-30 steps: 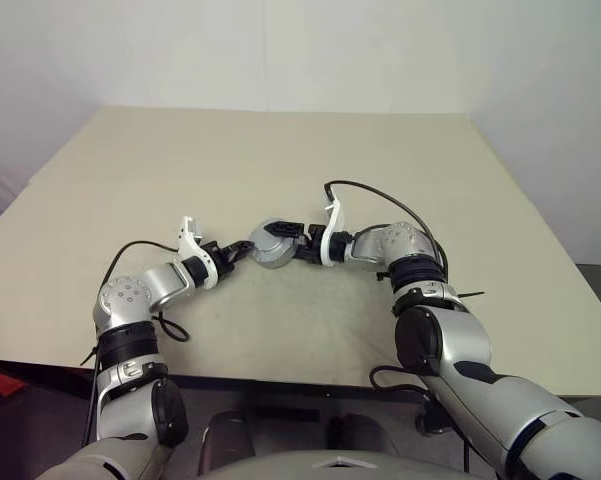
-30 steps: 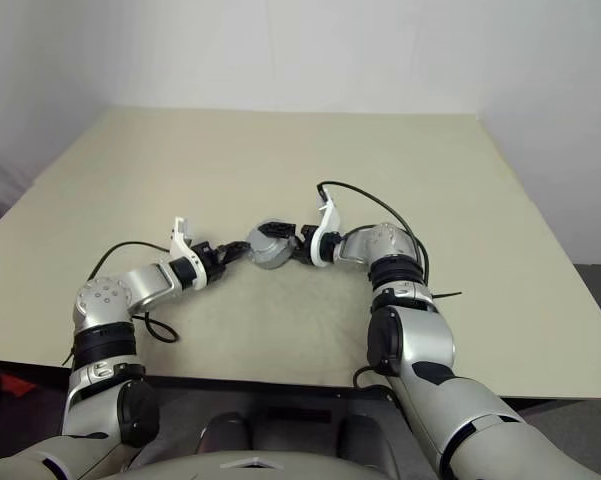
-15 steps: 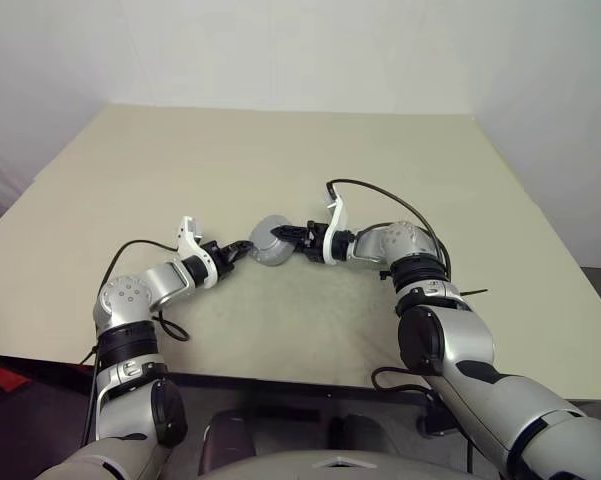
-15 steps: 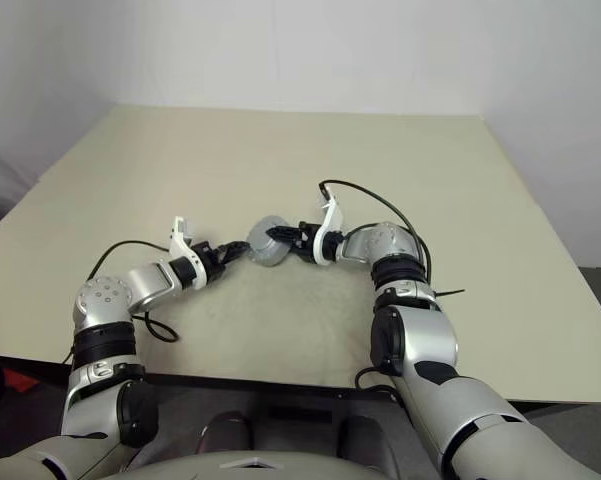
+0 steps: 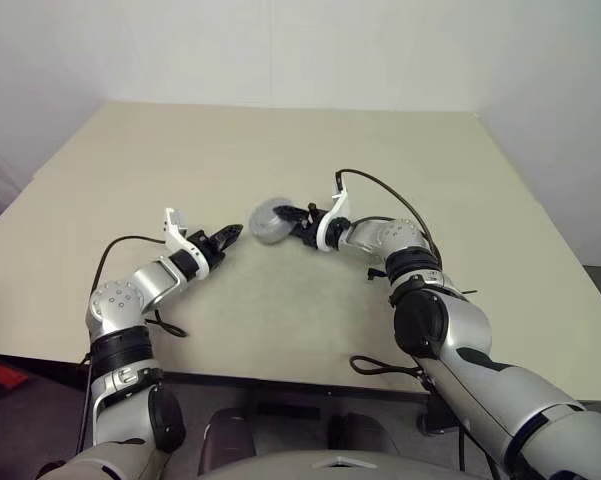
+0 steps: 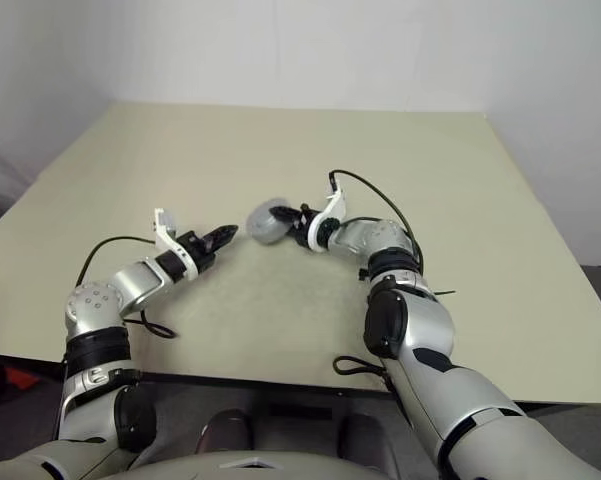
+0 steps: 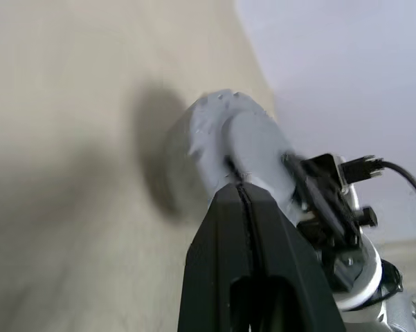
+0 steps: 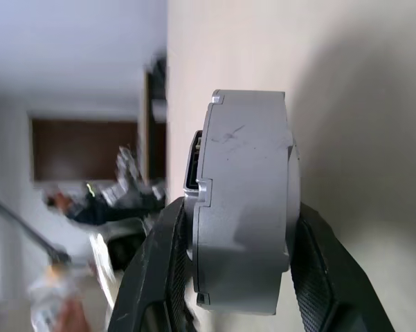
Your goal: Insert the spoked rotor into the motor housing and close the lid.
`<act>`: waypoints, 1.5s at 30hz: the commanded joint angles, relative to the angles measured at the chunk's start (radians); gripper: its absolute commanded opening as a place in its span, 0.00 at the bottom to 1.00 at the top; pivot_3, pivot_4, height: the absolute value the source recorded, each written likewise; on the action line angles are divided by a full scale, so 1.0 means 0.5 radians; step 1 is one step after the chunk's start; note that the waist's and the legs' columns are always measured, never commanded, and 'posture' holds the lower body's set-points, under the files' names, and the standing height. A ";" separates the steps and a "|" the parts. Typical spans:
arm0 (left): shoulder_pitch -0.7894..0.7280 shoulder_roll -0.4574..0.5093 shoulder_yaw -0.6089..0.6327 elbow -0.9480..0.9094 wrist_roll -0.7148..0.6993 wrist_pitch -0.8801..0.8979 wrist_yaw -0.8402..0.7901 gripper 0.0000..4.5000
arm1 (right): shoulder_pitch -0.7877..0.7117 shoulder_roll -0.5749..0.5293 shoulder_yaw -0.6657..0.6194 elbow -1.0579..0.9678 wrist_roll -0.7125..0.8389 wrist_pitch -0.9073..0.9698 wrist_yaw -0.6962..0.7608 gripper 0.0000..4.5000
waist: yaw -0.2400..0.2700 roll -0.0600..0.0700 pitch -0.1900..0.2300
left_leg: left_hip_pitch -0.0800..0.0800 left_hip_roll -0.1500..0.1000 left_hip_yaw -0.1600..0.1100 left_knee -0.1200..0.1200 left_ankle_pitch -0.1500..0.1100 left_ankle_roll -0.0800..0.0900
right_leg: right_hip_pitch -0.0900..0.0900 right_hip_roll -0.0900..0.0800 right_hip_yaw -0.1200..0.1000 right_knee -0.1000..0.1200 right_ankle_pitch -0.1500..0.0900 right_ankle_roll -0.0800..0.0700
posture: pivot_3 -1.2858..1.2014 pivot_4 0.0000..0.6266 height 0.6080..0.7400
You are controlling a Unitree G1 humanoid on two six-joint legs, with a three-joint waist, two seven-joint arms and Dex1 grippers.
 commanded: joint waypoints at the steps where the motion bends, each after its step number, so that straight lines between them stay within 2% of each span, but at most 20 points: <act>1: 0.030 -0.019 0.083 -0.113 -0.136 -0.071 0.031 0.00 | -0.174 0.030 -0.147 -0.023 0.218 -0.090 -0.037 0.43 | 0.001 0.000 0.000 | -0.001 0.000 0.000 0.000 0.000 0.000 | -0.001 0.000 0.000 0.000 0.000 0.000 | 0.52 0.00 1.00; 6: 0.112 -0.013 0.218 -0.160 -0.325 -0.097 0.149 0.00 | -0.227 0.012 -0.141 -0.087 0.333 0.116 0.037 0.43 | -0.001 0.000 0.000 | -0.002 0.000 0.000 0.001 -0.001 0.001 | -0.001 0.000 0.000 0.000 0.000 0.000 | 0.52 0.00 1.00; 12: 0.250 0.103 0.365 -0.217 -0.510 -0.178 0.209 0.00 | -0.232 -0.012 -0.104 -0.276 0.457 0.413 0.101 0.43 | 0.005 -0.001 0.000 | -0.002 0.001 0.000 0.002 -0.001 0.001 | -0.001 0.001 0.000 0.000 0.001 0.001 | 0.52 0.00 1.00; 13: 0.275 0.117 0.372 -0.238 -0.538 -0.185 0.208 0.09 | -0.229 -0.012 -0.102 -0.309 0.474 0.450 0.095 0.43 | 0.007 -0.001 0.000 | -0.002 0.001 0.000 0.003 -0.001 0.001 | -0.001 0.001 0.000 0.000 0.001 0.002 | 0.52 0.00 1.00; 16: 0.336 0.139 0.346 -0.284 -0.604 -0.196 0.185 0.27 | -0.212 -0.005 -0.098 -0.371 0.500 0.492 0.063 0.43 | 0.014 -0.001 0.000 | -0.003 0.001 0.000 0.006 -0.001 0.001 | -0.001 0.001 0.000 0.001 0.003 0.005 | 0.52 0.00 1.00; 22: 0.361 0.117 0.236 -0.319 -0.728 -0.198 0.171 0.72 | -0.173 0.004 -0.033 -0.446 0.506 0.563 0.096 0.43 | 0.022 -0.002 0.001 | -0.003 0.002 -0.001 0.018 -0.001 0.001 | 0.000 0.000 0.003 0.012 0.004 0.007 | 0.52 0.00 1.00; 26: 0.322 0.065 0.203 -0.239 -1.127 -0.102 0.256 0.99 | -0.119 0.014 0.048 -0.535 0.507 0.665 0.154 0.43 | 0.022 -0.002 0.000 | -0.002 0.002 -0.001 0.022 0.000 0.000 | 0.000 0.000 0.005 0.019 0.004 0.007 | 0.52 0.00 1.00; 30: 0.280 0.076 0.098 -0.190 -1.443 -0.055 0.310 0.99 | -0.047 0.018 0.144 -0.641 0.503 0.764 0.239 0.43 | 0.025 -0.002 0.000 | -0.002 0.002 -0.001 0.024 0.000 -0.001 | 0.000 0.000 0.006 0.022 0.004 0.007 | 0.52 0.00 1.00; 33: 0.233 0.091 0.005 -0.126 -1.523 -0.067 0.341 0.99 | 0.006 0.037 0.203 -0.711 0.486 0.794 0.257 0.43 | 0.033 -0.002 0.000 | -0.001 0.002 -0.001 0.024 0.001 -0.002 | 0.000 0.000 0.006 0.023 0.004 0.007 | 0.52 0.00 1.00; 38: 0.127 0.105 -0.102 -0.005 -1.531 -0.116 0.312 0.99 | 0.066 0.063 0.266 -0.827 0.500 0.839 0.260 0.43 | 0.048 -0.002 0.000 | 0.000 0.002 -0.001 0.024 0.002 -0.004 | 0.000 0.000 0.007 0.024 0.004 0.008 | 0.52 0.00 1.00; 45: -0.025 0.110 -0.206 0.191 -1.371 -0.175 0.206 0.99 | 0.081 0.074 0.275 -0.886 0.500 0.829 0.250 0.43 | 0.063 -0.003 0.000 | 0.000 0.001 -0.001 0.024 0.002 -0.004 | 0.000 0.000 0.007 0.024 0.006 0.010 | 0.52 0.00 1.00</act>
